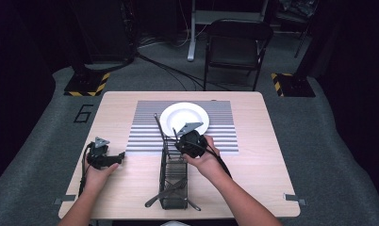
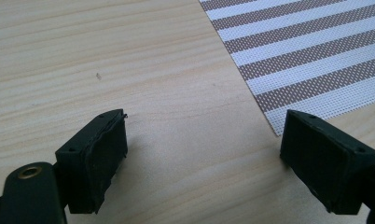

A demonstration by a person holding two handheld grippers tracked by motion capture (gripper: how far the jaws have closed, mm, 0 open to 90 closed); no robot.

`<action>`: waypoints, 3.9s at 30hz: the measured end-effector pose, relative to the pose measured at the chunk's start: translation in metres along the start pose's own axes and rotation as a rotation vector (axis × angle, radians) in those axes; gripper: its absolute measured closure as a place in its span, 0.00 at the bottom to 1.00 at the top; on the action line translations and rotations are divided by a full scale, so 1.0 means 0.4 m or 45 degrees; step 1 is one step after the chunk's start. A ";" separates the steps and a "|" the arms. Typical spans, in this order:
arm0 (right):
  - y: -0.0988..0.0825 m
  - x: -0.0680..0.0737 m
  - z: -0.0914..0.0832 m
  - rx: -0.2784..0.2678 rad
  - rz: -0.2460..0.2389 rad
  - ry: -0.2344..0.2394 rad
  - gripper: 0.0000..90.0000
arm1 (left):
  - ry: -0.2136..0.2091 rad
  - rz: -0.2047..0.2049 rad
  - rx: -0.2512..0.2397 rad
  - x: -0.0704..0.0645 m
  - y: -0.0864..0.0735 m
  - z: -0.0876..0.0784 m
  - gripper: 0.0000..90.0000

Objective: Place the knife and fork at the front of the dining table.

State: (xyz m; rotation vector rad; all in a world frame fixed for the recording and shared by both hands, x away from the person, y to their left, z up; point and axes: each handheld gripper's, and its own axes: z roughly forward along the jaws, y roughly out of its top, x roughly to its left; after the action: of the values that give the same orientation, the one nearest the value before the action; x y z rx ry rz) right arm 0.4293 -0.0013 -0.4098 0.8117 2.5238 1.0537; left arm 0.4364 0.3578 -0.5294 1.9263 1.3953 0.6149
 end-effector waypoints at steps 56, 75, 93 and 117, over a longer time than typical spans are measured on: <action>0.098 -0.004 -0.138 -0.079 0.014 0.131 0.97 | 0.000 0.001 0.001 0.000 0.001 0.001 0.16; 0.123 -0.061 -0.230 -0.121 0.044 0.117 0.97 | 0.000 0.001 0.000 0.000 0.001 0.001 0.16; 0.073 -0.141 -0.266 -0.119 0.131 0.017 0.97 | 0.000 0.001 0.001 0.000 0.001 0.000 0.16; -0.026 -0.243 -0.162 -0.013 0.248 -0.080 0.97 | 0.000 0.000 0.000 0.000 0.001 0.001 0.16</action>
State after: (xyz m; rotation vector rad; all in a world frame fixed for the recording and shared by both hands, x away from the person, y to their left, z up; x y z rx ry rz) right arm 0.4734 -0.1018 -0.3679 1.0888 2.4235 1.0801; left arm 0.4367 0.3577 -0.5294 1.9266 1.3954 0.6145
